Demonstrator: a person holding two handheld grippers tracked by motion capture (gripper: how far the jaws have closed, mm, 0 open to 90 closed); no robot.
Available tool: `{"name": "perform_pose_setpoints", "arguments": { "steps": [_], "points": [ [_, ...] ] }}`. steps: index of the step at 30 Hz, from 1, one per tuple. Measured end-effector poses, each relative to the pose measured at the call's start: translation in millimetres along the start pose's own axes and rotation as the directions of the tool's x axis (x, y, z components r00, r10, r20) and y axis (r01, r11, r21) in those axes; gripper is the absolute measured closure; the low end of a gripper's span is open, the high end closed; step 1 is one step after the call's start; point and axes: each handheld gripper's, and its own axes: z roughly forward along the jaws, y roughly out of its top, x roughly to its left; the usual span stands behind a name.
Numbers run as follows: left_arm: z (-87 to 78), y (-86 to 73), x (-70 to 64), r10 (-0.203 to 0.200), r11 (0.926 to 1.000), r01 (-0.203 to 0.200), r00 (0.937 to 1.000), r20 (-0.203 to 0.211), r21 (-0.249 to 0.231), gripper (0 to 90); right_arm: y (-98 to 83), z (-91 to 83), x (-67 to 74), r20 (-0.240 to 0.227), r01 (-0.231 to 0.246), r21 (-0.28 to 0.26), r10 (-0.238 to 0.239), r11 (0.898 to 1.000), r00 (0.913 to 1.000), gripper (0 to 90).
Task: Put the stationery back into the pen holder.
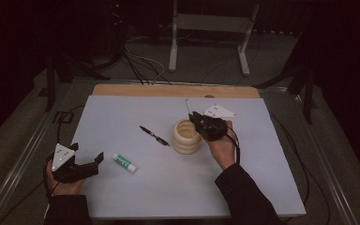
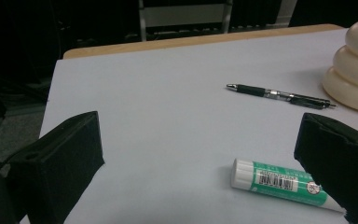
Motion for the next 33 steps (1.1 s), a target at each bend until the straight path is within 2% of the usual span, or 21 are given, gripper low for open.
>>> {"name": "perform_pose_setpoints", "arguments": {
  "steps": [5, 14, 33],
  "points": [
    [0.5, 0.3, -1.2, 0.006, 1.0, -0.006, 1.0, 0.002, 0.005, 1.6, -0.7, -1.0, 0.0, 0.0, -0.007, -0.01, 0.007, 1.0, 1.0, 79.4],
    [-0.1, 0.0, 0.2, 0.0, 1.0, 0.0, 1.0, 0.001, 0.0, 1.5, -2.8, 15.8, 6.1, -0.005, -0.004, -0.004, 0.004, 1.0, 1.0, 79.4],
    [-0.1, -0.1, 0.2, 0.001, 1.0, -0.001, 1.0, 0.003, 0.0, 1.5, -11.0, 33.3, 11.3, -0.02, 0.001, 0.012, -0.001, 1.0, 0.9998, 79.2]
  ]
}}
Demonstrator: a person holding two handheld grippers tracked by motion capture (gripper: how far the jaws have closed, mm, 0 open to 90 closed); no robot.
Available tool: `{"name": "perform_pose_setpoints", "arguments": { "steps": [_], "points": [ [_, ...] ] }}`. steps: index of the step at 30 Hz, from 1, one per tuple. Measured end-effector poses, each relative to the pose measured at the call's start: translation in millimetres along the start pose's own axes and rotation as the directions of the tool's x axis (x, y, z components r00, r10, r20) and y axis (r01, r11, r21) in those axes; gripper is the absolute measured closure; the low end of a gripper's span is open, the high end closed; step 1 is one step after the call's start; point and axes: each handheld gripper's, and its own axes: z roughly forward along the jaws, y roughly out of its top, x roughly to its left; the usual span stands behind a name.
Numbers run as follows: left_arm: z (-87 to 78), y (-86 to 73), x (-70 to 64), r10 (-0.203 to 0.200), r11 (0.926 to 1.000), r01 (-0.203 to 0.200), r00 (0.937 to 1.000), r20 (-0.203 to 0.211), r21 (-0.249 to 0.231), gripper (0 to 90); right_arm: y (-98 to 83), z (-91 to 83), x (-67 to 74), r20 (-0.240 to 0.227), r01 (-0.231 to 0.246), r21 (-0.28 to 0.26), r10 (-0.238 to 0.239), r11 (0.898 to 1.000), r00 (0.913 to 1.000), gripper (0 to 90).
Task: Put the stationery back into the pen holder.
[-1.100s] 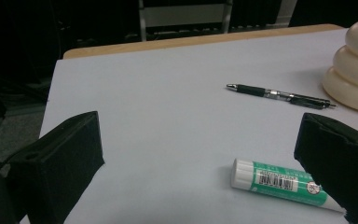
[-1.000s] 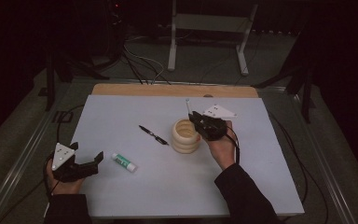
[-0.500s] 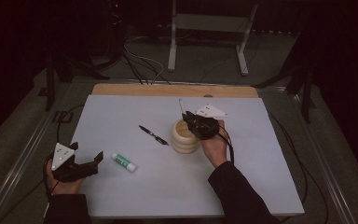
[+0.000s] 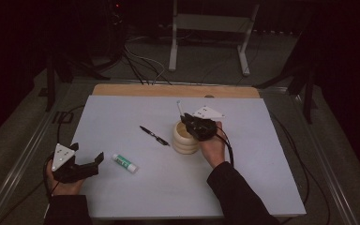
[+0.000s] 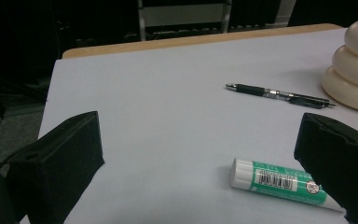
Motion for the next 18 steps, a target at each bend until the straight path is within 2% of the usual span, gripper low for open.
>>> {"name": "perform_pose_setpoints", "arguments": {
  "steps": [16, 17, 18],
  "points": [
    [0.1, -0.1, 0.0, 0.001, 1.0, -0.001, 1.0, 0.001, 0.002, 1.5, -7.9, 5.3, -1.1, -0.006, 0.001, 0.047, -0.001, 0.999, 1.0, 78.2],
    [0.0, -0.1, -0.1, 0.0, 1.0, 0.0, 1.0, 0.001, 0.002, 1.5, -8.1, 5.6, -1.6, -0.003, -0.003, 0.053, 0.004, 0.999, 1.0, 71.2],
    [0.0, -0.1, 0.0, -0.001, 1.0, 0.001, 1.0, 0.001, 0.0, 1.5, -8.2, 5.0, -2.1, -0.007, -0.015, 0.051, 0.015, 0.999, 0.9999, 56.9]
  ]
}}
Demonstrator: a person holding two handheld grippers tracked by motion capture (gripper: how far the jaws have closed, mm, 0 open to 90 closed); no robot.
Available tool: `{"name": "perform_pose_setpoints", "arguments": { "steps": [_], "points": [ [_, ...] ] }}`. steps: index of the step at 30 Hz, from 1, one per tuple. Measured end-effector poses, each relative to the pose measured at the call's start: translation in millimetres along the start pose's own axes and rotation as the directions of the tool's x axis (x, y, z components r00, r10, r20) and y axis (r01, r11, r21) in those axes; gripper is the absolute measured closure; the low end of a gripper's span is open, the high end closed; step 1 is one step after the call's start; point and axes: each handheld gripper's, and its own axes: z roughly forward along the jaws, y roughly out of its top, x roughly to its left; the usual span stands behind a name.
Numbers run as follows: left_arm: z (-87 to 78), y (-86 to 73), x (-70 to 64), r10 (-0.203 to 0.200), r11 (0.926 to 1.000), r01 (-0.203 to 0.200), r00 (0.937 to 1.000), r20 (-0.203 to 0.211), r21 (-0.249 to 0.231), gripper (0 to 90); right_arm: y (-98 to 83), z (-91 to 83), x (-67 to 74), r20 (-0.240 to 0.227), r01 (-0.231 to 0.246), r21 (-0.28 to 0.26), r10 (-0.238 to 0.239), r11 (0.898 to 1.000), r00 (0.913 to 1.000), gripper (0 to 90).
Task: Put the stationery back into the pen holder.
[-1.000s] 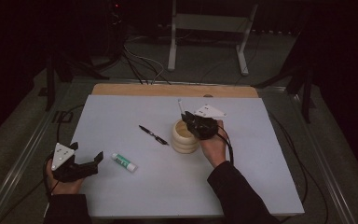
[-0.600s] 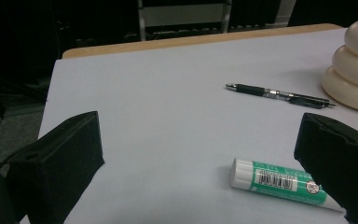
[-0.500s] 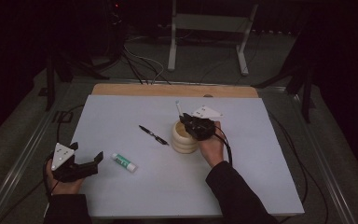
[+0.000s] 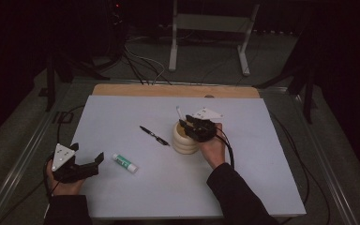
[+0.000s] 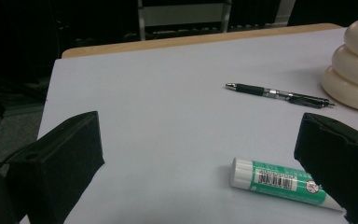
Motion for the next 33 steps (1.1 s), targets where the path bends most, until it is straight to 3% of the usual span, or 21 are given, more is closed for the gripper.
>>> {"name": "perform_pose_setpoints", "arguments": {
  "steps": [1, 4, 6, 9, 14, 18, 33],
  "points": [
    [-0.1, 0.0, 0.1, 0.0, 1.0, 0.0, 1.0, 0.0, -0.001, 1.5, 0.1, -1.4, -0.7, -0.003, -0.015, -0.01, 0.015, 1.0, 0.9999, 44.9],
    [0.3, -0.1, 0.0, 0.001, 1.0, -0.001, 1.0, 0.001, 0.002, 1.5, 2.0, -5.3, -0.8, -0.013, -0.026, -0.006, 0.026, 1.0, 0.9996, 24.0],
    [0.3, 0.1, -0.4, 0.004, 1.0, -0.004, 1.0, 0.001, 0.003, 1.5, 3.4, -7.2, 0.7, -0.009, -0.017, 0.006, 0.017, 1.0, 0.9998, 14.0],
    [0.2, 0.1, -0.4, 0.002, 1.0, -0.002, 1.0, 0.0, 0.002, 1.5, 4.4, -9.0, 1.4, -0.014, -0.016, 0.024, 0.016, 1.0, 0.9998, 7.0],
    [0.4, -0.1, -0.3, 0.002, 1.0, -0.002, 1.0, 0.0, 0.004, 1.5, 4.4, -13.0, -3.0, -0.005, -0.027, 0.042, 0.027, 0.999, 0.9996, 0.0],
    [0.3, 0.0, -0.5, 0.003, 1.0, -0.003, 1.0, -0.001, 0.004, 1.5, 4.3, -18.2, -5.1, 0.013, 0.007, 0.06, -0.008, 0.998, 0.9999, 0.0],
    [0.3, -0.2, -0.5, 0.001, 1.0, -0.001, 1.0, 0.001, 0.003, 1.5, 3.4, -37.5, -13.7, -0.003, 0.005, 0.071, -0.005, 0.997, 1.0, 0.0]
  ]
}}
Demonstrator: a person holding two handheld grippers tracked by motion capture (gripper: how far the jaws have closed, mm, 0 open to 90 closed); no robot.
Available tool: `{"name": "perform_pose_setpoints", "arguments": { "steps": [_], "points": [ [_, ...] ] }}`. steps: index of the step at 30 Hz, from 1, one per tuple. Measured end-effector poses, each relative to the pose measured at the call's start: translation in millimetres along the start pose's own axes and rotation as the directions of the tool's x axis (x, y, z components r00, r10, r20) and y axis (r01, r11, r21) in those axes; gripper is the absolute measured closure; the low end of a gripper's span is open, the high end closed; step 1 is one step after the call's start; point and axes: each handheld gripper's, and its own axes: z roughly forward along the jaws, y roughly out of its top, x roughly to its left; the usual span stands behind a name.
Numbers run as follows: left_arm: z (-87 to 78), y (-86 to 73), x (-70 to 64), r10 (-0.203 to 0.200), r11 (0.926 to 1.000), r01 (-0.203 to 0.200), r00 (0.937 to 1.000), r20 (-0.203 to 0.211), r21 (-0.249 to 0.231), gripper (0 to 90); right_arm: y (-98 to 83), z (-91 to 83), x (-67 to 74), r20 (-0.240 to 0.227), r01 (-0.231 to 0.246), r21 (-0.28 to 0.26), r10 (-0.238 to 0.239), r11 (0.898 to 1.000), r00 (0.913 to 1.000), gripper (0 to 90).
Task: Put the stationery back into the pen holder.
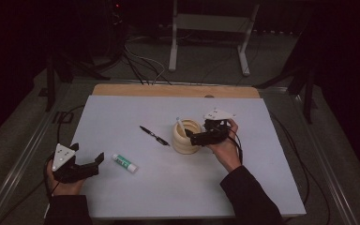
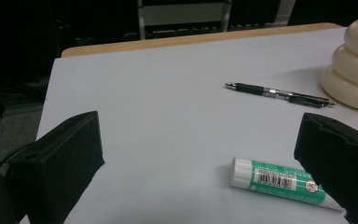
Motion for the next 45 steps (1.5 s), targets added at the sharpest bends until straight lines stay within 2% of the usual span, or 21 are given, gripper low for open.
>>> {"name": "perform_pose_setpoints", "arguments": {
  "steps": [12, 13, 21, 27, 30, 33, 37, 41, 43, 45],
  "points": [
    [0.4, 0.0, -1.1, 0.001, 1.0, -0.001, 1.0, 0.003, 0.002, 1.5, -11.0, -22.4, -12.2, 0.006, -0.012, -0.002, 0.012, 1.0, 0.9999, 0.0],
    [0.7, 0.0, -1.4, 0.001, 1.0, -0.001, 1.0, 0.004, 0.003, 1.5, -14.8, -30.5, -15.3, 0.009, -0.018, -0.014, 0.018, 1.0, 0.9998, 0.0],
    [0.2, -0.2, -1.4, 0.0, 1.0, 0.0, 1.0, 0.004, 0.002, 1.5, -26.9, -49.2, -19.5, 0.039, 0.006, -0.039, -0.004, 0.999, 0.9992, 0.0],
    [-0.3, -0.6, -1.6, -0.001, 1.0, 0.001, 1.0, 0.004, 0.003, 1.5, -38.7, -62.2, -25.8, 0.04, -0.025, -0.056, 0.027, 0.998, 0.9988, 0.0],
    [-1.1, -1.0, -1.2, -0.002, 1.0, 0.002, 1.0, 0.002, 0.004, 1.5, -44.9, -67.4, -26.8, 0.056, -0.021, -0.066, 0.025, 0.998, 0.9981, 0.0],
    [-1.7, -1.2, -0.7, 0.0, 1.0, 0.0, 1.0, 0.001, 0.004, 1.5, -48.4, -72.1, -30.6, 0.017, -0.049, -0.08, 0.05, 0.996, 0.9986, 0.0],
    [-1.7, -1.6, -0.1, -0.003, 1.0, 0.003, 1.0, -0.001, 0.006, 1.5, -57.3, -76.5, -28.9, 0.077, -0.024, -0.116, 0.033, 0.993, 0.9965, 0.0],
    [-1.3, -1.6, -0.3, 0.0, 1.0, 0.0, 1.0, 0.0, 0.007, 1.5, -65.3, -81.0, -30.7, 0.1, -0.028, -0.108, 0.039, 0.994, 0.9942, 0.0],
    [-1.0, -1.6, -0.3, 0.0, 1.0, 0.0, 1.0, 0.0, 0.008, 1.5, -68.2, -84.6, -33.8, 0.089, -0.032, -0.111, 0.042, 0.993, 0.9951, 0.0],
    [-0.9, -1.7, -0.2, -0.003, 1.0, 0.003, 1.0, 0.0, 0.007, 1.5, -71.1, -87.9, -36.2, 0.1, -0.038, -0.115, 0.049, 0.993, 0.9937, 0.0]
  ]
}}
